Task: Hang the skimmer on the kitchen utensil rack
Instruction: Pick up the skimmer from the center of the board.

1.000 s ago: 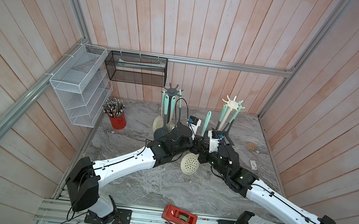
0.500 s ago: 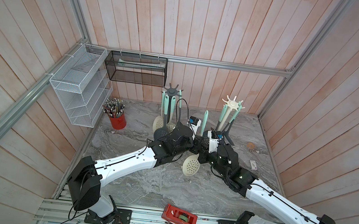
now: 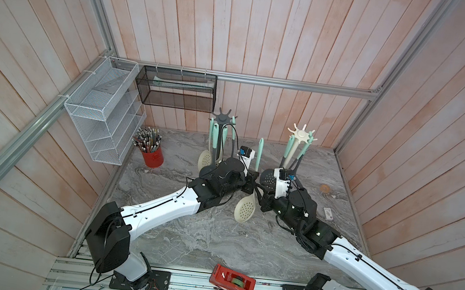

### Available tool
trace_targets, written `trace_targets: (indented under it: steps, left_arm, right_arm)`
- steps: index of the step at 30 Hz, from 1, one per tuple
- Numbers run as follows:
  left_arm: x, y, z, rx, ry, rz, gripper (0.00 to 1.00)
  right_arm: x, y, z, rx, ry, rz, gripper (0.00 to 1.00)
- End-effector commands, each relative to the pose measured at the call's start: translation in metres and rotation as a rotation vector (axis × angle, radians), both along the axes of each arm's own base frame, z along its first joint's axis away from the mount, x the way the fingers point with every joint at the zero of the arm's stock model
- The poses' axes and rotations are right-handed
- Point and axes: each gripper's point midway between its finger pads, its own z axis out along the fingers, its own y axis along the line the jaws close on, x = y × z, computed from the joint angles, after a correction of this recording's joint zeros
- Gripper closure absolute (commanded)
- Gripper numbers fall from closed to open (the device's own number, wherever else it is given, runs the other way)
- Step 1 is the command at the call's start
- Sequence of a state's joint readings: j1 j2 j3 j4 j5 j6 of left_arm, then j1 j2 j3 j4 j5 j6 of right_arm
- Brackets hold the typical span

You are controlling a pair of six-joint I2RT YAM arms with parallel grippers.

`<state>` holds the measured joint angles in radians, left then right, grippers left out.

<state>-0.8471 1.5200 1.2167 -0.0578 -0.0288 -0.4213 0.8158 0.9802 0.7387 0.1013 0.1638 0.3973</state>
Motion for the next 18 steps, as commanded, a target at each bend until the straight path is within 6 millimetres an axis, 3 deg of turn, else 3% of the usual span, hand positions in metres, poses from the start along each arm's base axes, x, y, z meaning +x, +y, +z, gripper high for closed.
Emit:
trace_targets:
  steps: [1, 9, 18]
  left_arm:
    - [-0.006, 0.001, 0.017, -0.025, -0.062, -0.040, 1.00]
    - [-0.005, 0.001, 0.041, -0.028, -0.217, -0.089, 1.00]
    - [0.017, -0.004, 0.065, -0.080, -0.343, -0.155, 1.00]
  right_arm:
    - [-0.006, -0.010, 0.015, 0.037, -0.056, -0.017, 0.62]
    - [-0.022, -0.058, 0.044, 0.082, -0.200, -0.132, 0.56]
    - [-0.040, -0.078, 0.077, 0.048, -0.394, -0.078, 0.43]
